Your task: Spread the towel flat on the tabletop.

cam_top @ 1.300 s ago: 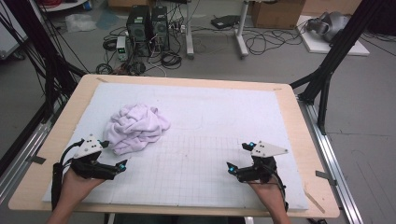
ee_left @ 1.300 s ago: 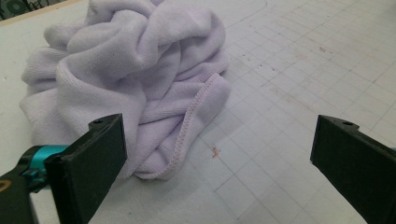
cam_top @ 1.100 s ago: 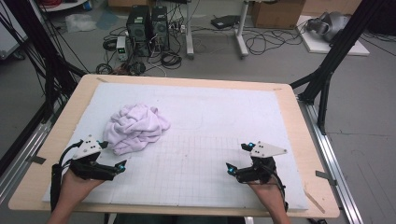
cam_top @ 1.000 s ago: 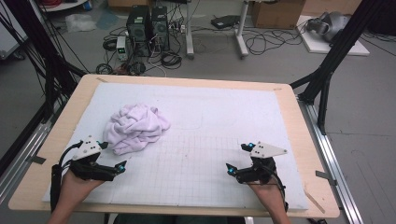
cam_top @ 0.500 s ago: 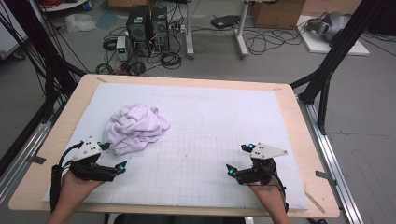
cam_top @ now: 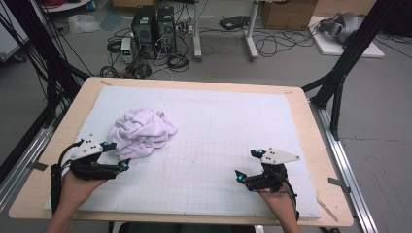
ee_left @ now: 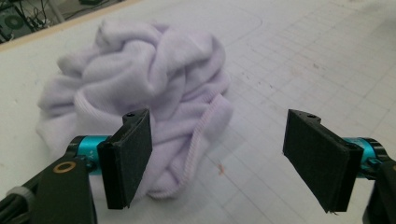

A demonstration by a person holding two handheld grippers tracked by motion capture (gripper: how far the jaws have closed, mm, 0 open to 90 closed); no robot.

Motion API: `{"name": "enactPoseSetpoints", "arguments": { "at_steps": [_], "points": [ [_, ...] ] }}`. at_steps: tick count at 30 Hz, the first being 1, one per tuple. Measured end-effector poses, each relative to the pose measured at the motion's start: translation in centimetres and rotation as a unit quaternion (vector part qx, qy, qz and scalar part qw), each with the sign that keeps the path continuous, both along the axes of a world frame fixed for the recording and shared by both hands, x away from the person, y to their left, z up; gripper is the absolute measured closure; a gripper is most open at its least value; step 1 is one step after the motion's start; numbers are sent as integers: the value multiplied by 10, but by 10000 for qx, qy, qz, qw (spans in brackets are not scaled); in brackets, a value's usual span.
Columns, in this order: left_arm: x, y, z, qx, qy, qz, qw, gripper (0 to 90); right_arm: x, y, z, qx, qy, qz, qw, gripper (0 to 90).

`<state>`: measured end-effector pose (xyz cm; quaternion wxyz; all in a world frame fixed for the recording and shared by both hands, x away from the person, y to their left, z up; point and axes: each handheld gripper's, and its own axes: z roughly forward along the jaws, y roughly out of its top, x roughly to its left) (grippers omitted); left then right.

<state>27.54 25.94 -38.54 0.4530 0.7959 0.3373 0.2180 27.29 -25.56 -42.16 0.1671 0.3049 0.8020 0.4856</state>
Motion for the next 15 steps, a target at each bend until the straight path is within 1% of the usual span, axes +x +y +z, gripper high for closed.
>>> {"name": "enactPoseSetpoints", "arguments": {
  "at_steps": [1, 2, 3, 5, 9, 10, 11, 12, 13, 14, 15],
  "points": [
    [4, -1, 3, -17, -20, -59, 10000, 262, 0, -1, 0, 16, 6, -5, 10000, 78],
    [4, -1, 3, -17, -20, -59, 10000, 278, 0, -1, 0, 16, 6, -5, 10000, 78],
    [7, -2, 6, -29, -30, -81, 10000, 278, 0, -2, 0, 6, -14, -14, 10000, 78],
    [16, -4, 13, 29, -28, -135, 9999, 283, -1, -4, 1, 30, -16, -47, 10000, 78],
    [33, -6, 23, 28, -9, -150, 9999, 294, -1, -5, 1, 38, -12, -60, 10000, 78],
    [38, -6, 25, 7, -5, -130, 9999, 309, -1, -5, 1, 34, -5, -45, 10000, 78],
    [47, -5, 26, 7, 52, -85, 10000, 315, 0, -5, 1, 20, -17, -36, 10000, 78],
    [47, -5, 26, 7, 52, -85, 10000, 320, 0, -5, 1, 20, -17, -36, 10000, 78],
    [57, -4, 22, 6, 166, -59, 9998, 327, -1, -4, 1, 18, 0, -16, 10000, 78],
    [57, -4, 22, 6, 166, -59, 9998, 336, -1, -4, 1, 18, 0, -16, 10000, 78],
    [67, -3, 14, 2, 408, -104, 9991, 337, -1, -3, 1, 11, 10, -14, 10000, 78]
  ]
}}
